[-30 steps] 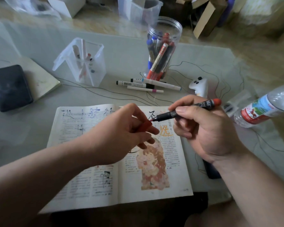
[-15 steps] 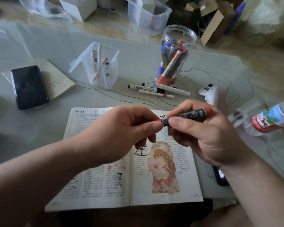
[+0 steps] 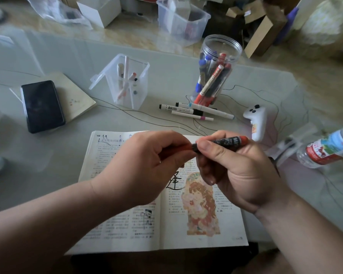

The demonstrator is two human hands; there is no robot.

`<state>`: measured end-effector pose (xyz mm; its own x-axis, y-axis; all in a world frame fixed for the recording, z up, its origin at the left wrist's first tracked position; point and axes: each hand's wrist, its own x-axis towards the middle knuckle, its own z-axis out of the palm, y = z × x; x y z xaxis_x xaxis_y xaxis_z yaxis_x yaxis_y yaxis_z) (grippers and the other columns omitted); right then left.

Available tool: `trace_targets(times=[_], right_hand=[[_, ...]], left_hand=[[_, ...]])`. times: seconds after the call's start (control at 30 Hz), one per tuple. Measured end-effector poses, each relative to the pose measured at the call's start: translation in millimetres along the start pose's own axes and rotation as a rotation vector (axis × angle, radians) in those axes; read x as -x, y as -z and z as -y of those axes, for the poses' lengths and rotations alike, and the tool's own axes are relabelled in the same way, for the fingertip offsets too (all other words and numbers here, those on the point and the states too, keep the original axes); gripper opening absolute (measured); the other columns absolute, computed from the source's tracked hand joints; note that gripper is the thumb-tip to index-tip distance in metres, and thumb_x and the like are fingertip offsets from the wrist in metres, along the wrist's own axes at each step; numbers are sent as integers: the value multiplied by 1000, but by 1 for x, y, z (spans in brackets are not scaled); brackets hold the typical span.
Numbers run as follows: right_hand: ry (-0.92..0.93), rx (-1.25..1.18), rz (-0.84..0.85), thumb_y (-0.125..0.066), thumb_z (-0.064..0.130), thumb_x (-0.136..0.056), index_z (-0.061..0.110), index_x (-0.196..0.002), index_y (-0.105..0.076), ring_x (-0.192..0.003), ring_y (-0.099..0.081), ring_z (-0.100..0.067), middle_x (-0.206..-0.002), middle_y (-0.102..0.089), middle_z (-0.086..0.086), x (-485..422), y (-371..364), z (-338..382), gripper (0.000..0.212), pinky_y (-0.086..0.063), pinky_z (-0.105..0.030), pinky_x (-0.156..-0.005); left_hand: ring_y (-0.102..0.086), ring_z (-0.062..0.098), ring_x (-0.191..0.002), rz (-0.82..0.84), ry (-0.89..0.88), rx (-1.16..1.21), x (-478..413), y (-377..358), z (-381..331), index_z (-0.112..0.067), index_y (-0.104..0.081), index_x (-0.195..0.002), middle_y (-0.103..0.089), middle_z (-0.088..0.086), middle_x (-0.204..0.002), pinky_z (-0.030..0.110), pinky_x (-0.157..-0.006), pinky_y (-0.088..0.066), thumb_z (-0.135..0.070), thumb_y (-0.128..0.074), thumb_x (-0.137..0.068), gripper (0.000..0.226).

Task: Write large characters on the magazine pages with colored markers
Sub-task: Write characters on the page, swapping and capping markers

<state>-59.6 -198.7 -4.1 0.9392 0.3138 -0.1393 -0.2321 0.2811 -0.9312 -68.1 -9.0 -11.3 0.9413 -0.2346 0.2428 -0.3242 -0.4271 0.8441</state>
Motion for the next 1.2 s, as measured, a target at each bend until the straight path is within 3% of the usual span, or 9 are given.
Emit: trace_targets(times=[0.13,0.23,0.3,0.4,0.5,0.73,0.93,1.03,1.2], right_hand=[[-28,81,-51,-78,9,-77,9,-76,-74,-50,-51,-22,-61,-60,-15,-5,6,2,4,-39,-24,-44],[-11,203,-75,-75,11,-78,11,-77,-74,-54,-48,-23,-61,-58,-13,-8,9,3,2,-38,-26,-46],[38,281,-116,-75,12,-79,12,-77,-73,-52,-48,-20,-60,-58,-9,-9,11,5,3,-38,-25,-47],[133,552,-171,-77,7,-85,8,-81,-71,-51,-55,-4,-56,-63,8,-6,13,12,7,-42,-20,-55],[157,722,-215,-73,6,-88,6,-83,-70,-51,-58,1,-52,-63,14,6,13,25,7,-43,-14,-56],[293,904,-507,-74,30,-88,17,-82,-73,-72,-70,-12,-74,-74,3,79,39,97,14,-57,-33,-72],[261,1031,-915,-77,27,-86,17,-79,-75,-57,-61,2,-62,-67,19,247,106,134,13,-38,-12,-51],[88,1094,-1179,-76,36,-84,16,-79,-74,-56,-61,-4,-62,-68,8,353,139,124,21,-42,-26,-50],[-206,1081,-1513,-73,41,-82,13,-77,-72,-57,-59,-13,-64,-67,-2,496,154,77,29,-43,-30,-52]], left_hand=[[-65,6,-66,84,97,-21,-7,1,-2,-31,-71,-88,-69,-17,-74,29,-64,-52,-36,-69,-90,6],[-61,2,-71,186,168,-145,-13,3,-6,-36,-69,-90,-68,-17,-78,21,-64,-49,-55,-57,-86,23],[-60,1,-73,163,231,-163,-15,4,-5,-36,-67,-89,-68,-15,-80,19,-68,-49,-60,-50,-88,29],[-59,7,-70,44,289,-178,-20,5,-1,-29,-66,-85,-66,-10,-75,30,-70,-49,-48,-54,-94,24],[-59,10,-63,-12,277,-243,-23,3,-6,-24,-67,-76,-66,-8,-67,29,-60,-48,-38,-64,-93,22],[-44,7,-43,16,73,-242,-35,-37,-89,-17,-59,-62,-52,-6,-48,18,-45,-36,-35,-68,-92,36],[-54,10,-56,266,-229,-172,-31,-157,-208,-13,-58,-65,-56,-2,-53,23,-48,-39,-40,-64,-93,40],[-53,9,-54,472,-346,-119,6,-239,-261,-15,-58,-66,-55,-3,-55,22,-48,-36,-44,-64,-92,39],[-58,11,-61,820,-460,-90,99,-348,-318,-16,-59,-70,-60,-1,-63,26,-54,-42,-46,-63,-93,38]])
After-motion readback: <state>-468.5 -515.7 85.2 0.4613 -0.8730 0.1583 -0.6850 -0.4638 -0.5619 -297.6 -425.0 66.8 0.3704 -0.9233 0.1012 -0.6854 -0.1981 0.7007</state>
